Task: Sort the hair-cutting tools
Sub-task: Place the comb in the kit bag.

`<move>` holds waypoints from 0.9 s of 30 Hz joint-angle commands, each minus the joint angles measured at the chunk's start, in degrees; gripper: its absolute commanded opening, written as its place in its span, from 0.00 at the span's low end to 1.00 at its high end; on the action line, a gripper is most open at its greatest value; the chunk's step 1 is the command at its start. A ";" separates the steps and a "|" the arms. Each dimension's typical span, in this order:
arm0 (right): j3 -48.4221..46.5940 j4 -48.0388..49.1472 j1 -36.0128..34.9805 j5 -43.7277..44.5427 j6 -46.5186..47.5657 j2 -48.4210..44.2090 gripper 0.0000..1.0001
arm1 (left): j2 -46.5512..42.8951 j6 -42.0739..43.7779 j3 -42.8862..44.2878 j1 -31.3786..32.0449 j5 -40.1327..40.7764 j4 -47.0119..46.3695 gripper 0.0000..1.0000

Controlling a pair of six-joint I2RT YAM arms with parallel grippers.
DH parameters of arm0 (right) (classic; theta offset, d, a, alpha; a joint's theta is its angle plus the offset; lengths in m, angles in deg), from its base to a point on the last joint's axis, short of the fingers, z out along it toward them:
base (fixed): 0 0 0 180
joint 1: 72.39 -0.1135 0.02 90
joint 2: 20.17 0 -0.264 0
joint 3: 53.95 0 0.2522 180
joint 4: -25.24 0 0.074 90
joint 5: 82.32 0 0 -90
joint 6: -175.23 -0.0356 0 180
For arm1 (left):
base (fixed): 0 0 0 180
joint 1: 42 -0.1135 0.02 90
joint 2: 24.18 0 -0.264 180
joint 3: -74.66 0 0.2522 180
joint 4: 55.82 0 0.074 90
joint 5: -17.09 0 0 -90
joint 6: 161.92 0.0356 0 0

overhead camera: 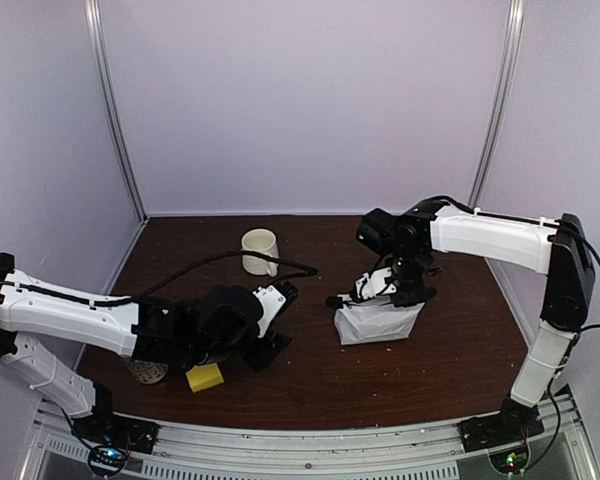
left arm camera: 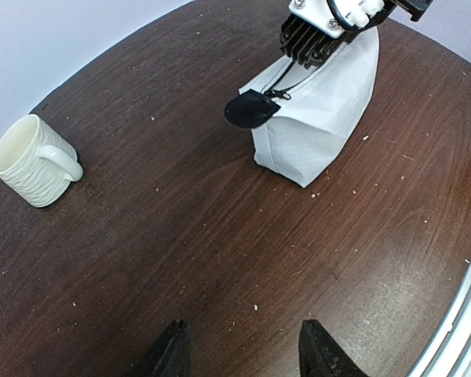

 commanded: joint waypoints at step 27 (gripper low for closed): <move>5.85 6.61 5.08 -19.42 -12.56 -17.50 0.33 | -3.16 -12.94 7.32 -8.58 -8.95 36.10 0.69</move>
